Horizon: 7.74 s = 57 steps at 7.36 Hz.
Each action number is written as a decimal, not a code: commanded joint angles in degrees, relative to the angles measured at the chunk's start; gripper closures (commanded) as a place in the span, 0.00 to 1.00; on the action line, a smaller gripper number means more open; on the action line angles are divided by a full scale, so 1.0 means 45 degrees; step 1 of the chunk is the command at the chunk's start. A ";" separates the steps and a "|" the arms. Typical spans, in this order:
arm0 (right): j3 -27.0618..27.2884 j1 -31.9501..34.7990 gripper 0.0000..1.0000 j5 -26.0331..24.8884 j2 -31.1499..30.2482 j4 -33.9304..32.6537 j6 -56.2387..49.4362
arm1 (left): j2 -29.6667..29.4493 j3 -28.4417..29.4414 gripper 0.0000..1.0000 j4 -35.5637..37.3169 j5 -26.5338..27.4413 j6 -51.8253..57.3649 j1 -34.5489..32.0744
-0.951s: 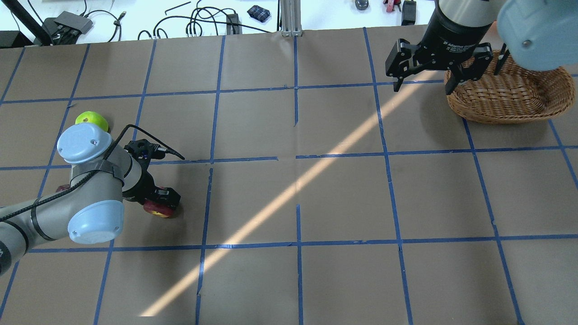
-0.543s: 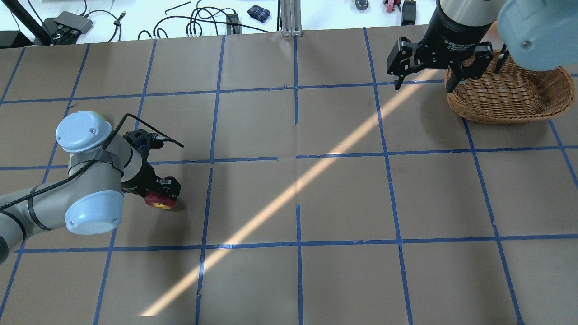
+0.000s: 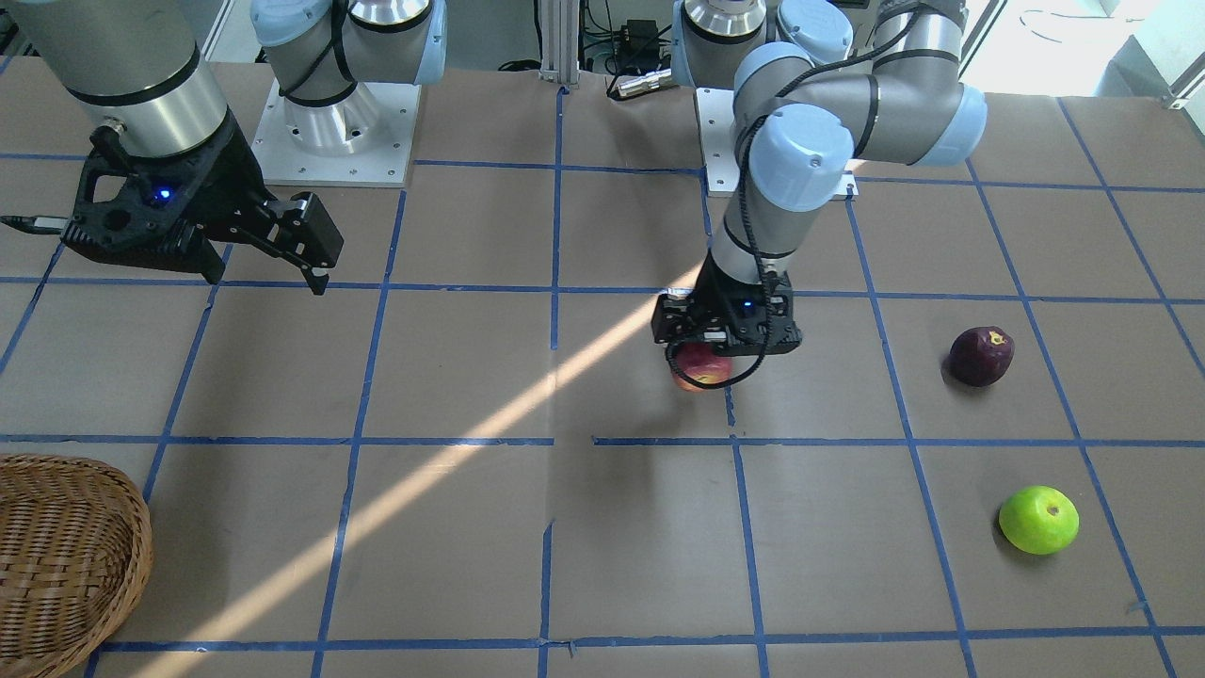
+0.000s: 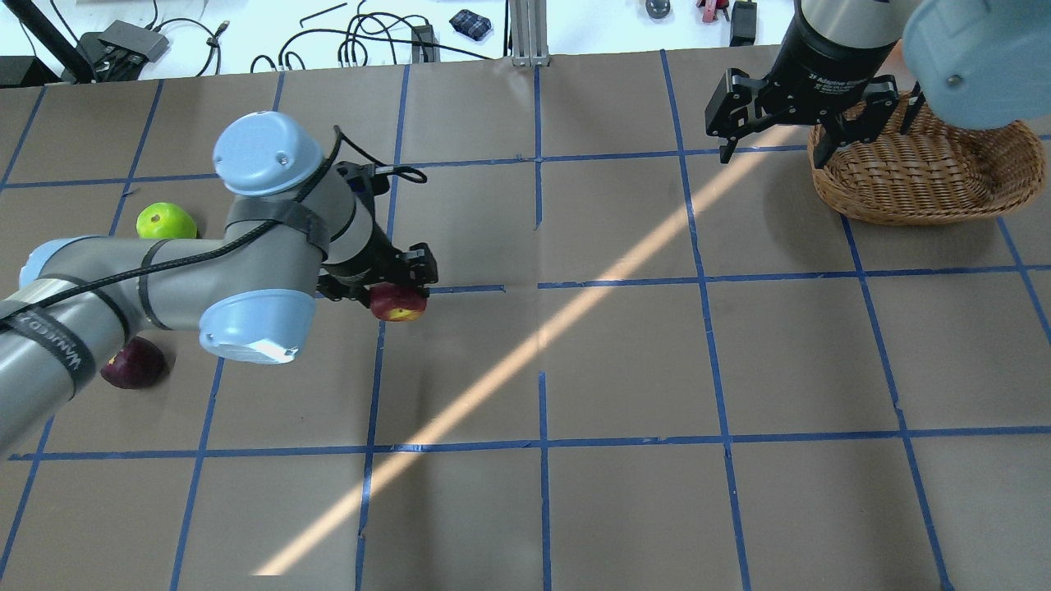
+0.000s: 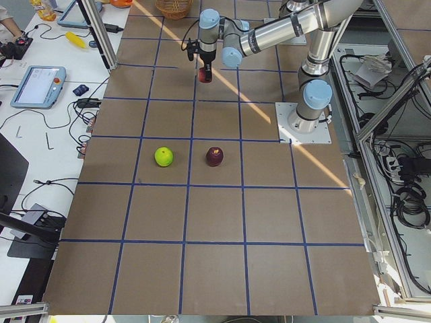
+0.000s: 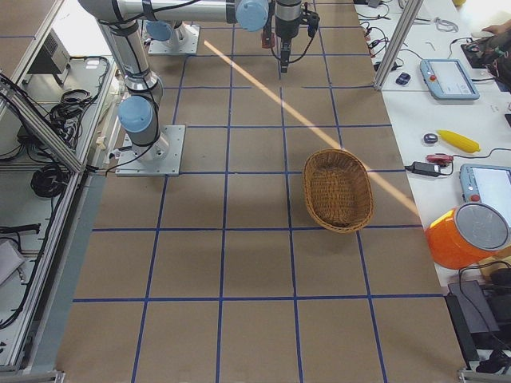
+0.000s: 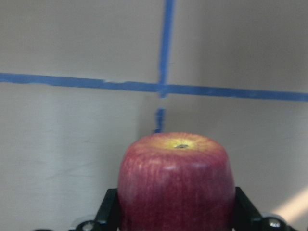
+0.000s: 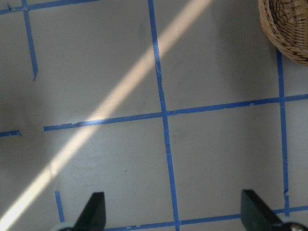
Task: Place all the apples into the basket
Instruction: 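Carry the red apple toward the table center and release it, then grasp the red apple with right gripper while left grasps purple apple, then drop red apple in basket with right while left sets purple apple centrally, then grasp the green apple with left gripper while right grasps purple apple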
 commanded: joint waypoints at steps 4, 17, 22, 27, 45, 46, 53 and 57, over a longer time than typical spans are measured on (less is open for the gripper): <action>-0.0006 -0.0007 0.00 0.0166 0.0798 -0.0215 -0.0010 | -0.3031 0.0587 0.71 0.3915 -0.0430 -0.1712 -0.2565; 0.0209 0.3798 0.00 0.1376 0.5091 -0.5353 0.3918 | -0.0313 0.0944 0.00 -0.3424 0.3402 1.1532 0.8484; 0.0539 0.4211 0.00 0.1396 0.6168 -0.5354 0.3838 | -0.1665 0.0021 0.00 -0.0982 0.4457 1.3717 0.9483; 0.0679 0.4309 0.11 0.1846 0.6834 -0.5451 0.3840 | -0.2800 -0.0196 0.00 -0.0376 0.3968 1.3621 0.9778; -0.2603 -0.6706 0.30 -0.2589 0.8317 -0.7522 -0.7685 | -0.3644 0.1738 0.00 0.3181 0.0512 -0.0347 -0.2841; -0.2603 -0.6706 0.18 -0.2569 0.8337 -0.7522 -0.7685 | -0.3233 0.2087 0.00 0.2153 0.0377 -0.0306 -0.2433; -0.2701 -0.5910 0.00 -0.0685 0.5575 -0.3227 -0.6427 | -0.0905 0.4784 0.00 -0.4654 0.0629 0.7416 0.4435; -0.1689 -0.2012 0.00 0.2079 0.3142 0.0839 -0.1587 | -0.3358 0.6070 0.00 -0.3135 0.2437 1.1001 0.6612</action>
